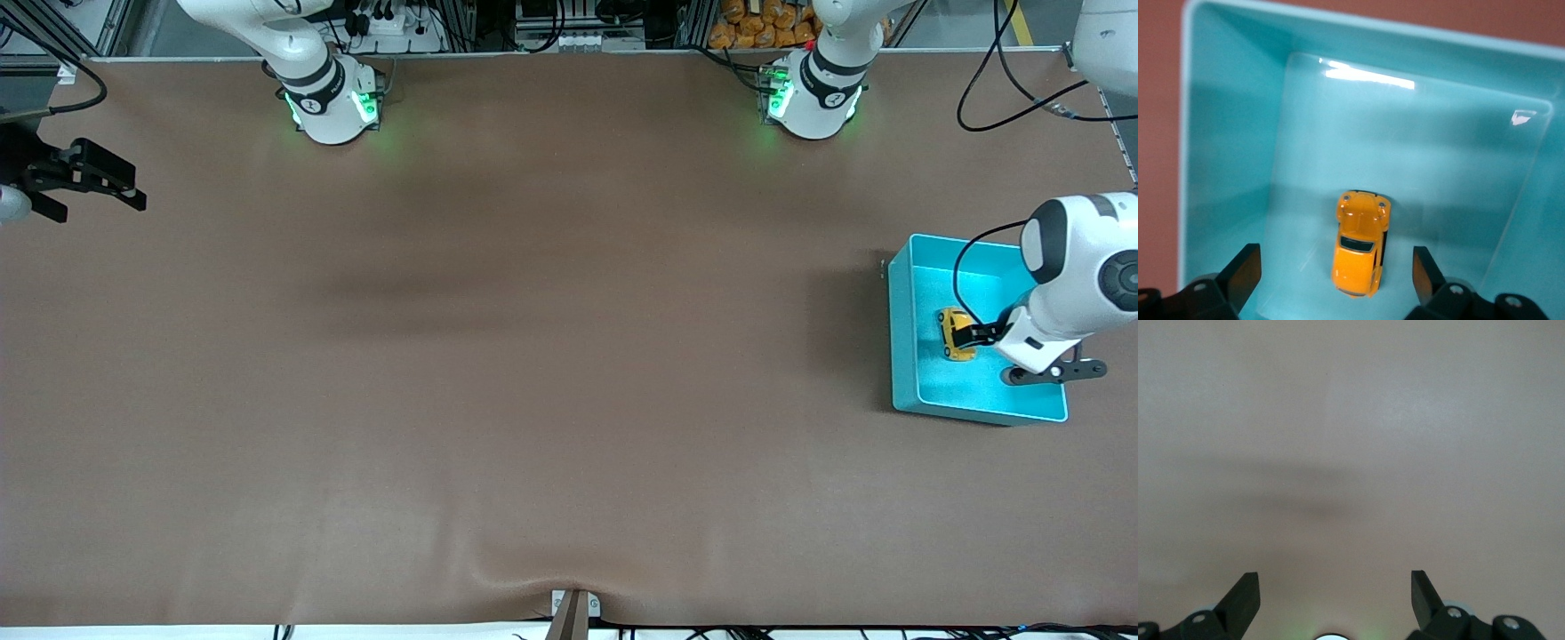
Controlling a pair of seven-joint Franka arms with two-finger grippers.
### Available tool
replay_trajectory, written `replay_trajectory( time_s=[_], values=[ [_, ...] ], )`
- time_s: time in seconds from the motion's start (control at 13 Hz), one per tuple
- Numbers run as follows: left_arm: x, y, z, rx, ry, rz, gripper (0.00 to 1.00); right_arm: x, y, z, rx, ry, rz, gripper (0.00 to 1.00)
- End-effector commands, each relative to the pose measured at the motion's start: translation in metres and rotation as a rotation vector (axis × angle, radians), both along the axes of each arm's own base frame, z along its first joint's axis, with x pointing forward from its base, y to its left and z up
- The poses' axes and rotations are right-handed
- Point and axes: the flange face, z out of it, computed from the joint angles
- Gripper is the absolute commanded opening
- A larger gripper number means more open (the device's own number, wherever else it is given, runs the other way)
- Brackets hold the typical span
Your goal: Wind and store yellow beetle car
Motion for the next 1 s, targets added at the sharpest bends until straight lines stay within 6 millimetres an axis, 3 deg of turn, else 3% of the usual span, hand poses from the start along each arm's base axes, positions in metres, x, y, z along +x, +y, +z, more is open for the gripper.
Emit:
replay_trajectory(
  time_s=[0.0, 0.31, 0.46, 0.61, 0.77, 0.92],
  values=[
    [0.000, -0.010, 0.059, 0.041, -0.005, 0.008, 1.00, 0.001, 0.002, 0.002, -0.016, -0.004, -0.011, 1.00],
    [0.033, -0.060, 0.164, -0.024, 0.014, 0.040, 1.00, 0.001, 0.002, 0.002, -0.016, -0.004, -0.011, 1.00],
    [0.038, -0.082, 0.222, -0.063, -0.036, 0.043, 1.00, 0.001, 0.001, 0.002, -0.016, -0.004, -0.012, 1.00],
    [0.034, -0.110, 0.272, -0.107, -0.104, 0.032, 1.00, 0.001, 0.000, 0.002, -0.015, -0.005, -0.011, 1.00],
    [0.024, -0.138, 0.309, -0.114, -0.105, 0.008, 1.00, 0.001, 0.000, 0.002, -0.015, -0.003, -0.011, 1.00],
    [0.014, -0.151, 0.338, -0.145, -0.080, 0.004, 1.00, 0.001, 0.001, 0.002, -0.017, -0.004, -0.009, 1.00]
  ],
)
